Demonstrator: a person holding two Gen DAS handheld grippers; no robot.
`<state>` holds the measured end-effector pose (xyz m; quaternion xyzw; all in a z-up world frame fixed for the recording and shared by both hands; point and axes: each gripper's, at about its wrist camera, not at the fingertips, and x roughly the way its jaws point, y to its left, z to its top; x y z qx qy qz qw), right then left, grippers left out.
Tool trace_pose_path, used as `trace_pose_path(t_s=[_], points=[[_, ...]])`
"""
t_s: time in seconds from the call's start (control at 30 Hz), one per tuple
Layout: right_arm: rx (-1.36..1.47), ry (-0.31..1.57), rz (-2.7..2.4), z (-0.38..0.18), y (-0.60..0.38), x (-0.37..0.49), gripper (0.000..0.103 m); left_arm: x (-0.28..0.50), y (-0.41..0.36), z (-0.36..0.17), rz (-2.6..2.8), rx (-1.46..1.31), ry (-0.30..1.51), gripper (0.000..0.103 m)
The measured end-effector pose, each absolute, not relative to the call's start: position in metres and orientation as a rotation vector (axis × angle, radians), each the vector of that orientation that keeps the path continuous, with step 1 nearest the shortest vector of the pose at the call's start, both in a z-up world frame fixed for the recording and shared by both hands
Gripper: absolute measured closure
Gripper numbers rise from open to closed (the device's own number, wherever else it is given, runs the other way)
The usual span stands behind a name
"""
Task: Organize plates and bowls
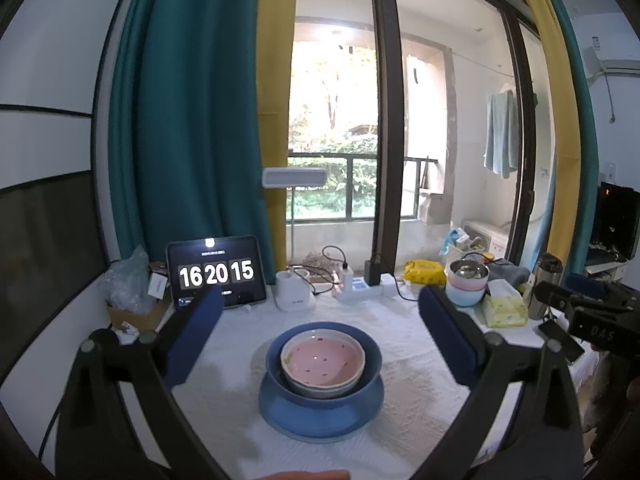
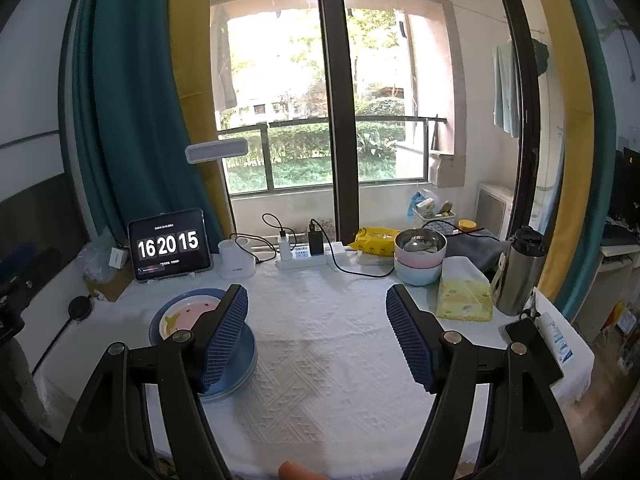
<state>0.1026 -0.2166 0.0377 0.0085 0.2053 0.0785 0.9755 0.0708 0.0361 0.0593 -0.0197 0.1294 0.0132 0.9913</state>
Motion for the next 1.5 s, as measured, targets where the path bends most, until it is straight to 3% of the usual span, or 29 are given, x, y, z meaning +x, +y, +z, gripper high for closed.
trace_pose_path(t_s=[1.5], points=[[0.004, 0.414, 0.168, 0.0388, -0.2149, 0.1023, 0.028, 0.0662, 0.0381, 0.0590, 0.043, -0.060, 0.257, 0.004]])
